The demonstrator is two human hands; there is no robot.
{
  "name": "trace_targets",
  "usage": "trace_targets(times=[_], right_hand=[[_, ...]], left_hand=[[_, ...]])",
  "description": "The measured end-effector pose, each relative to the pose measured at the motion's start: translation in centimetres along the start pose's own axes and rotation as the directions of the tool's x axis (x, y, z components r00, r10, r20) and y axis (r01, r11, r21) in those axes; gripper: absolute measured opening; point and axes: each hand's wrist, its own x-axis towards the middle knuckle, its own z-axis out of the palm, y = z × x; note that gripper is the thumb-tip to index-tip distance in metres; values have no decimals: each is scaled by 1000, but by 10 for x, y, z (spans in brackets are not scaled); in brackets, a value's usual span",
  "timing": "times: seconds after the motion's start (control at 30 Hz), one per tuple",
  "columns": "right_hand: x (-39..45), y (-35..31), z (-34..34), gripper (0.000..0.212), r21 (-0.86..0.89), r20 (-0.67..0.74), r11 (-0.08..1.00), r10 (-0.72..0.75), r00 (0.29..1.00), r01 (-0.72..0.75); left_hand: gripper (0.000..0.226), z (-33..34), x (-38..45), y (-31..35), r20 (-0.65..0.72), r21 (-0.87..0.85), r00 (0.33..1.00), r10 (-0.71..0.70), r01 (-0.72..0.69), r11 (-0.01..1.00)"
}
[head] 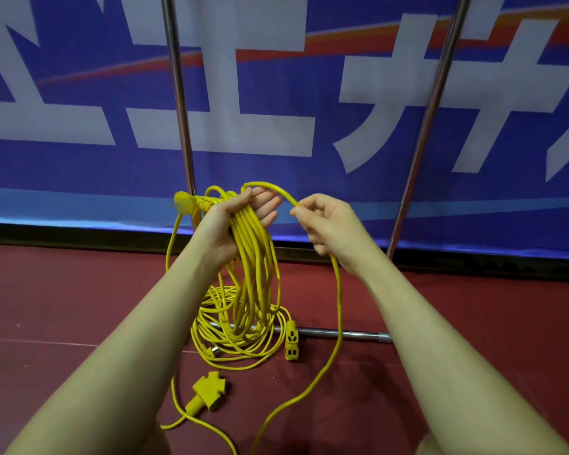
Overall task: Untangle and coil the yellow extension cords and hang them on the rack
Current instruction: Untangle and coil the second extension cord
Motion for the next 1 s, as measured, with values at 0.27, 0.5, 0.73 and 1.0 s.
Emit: trace_targets(times=[0.27,0.5,0.73,1.0], right_hand=[[0,1,-1,12,-70,-226,986,-166,960,154],[1,-1,5,14,79,-275,989,-96,957,123],[0,8,12,23,-64,76,997,-34,997,39],[-1,37,-4,22,104,198,984,120,973,-143]], left_hand=[[25,1,0,-2,3,1,1000,-11,11,1000],[24,5,1,-13,-7,65,996,-84,84,994],[21,13,3,-12,-37,-81,999,3,-6,997],[21,14,10,6,-164,-351,974,159,-208,913]])
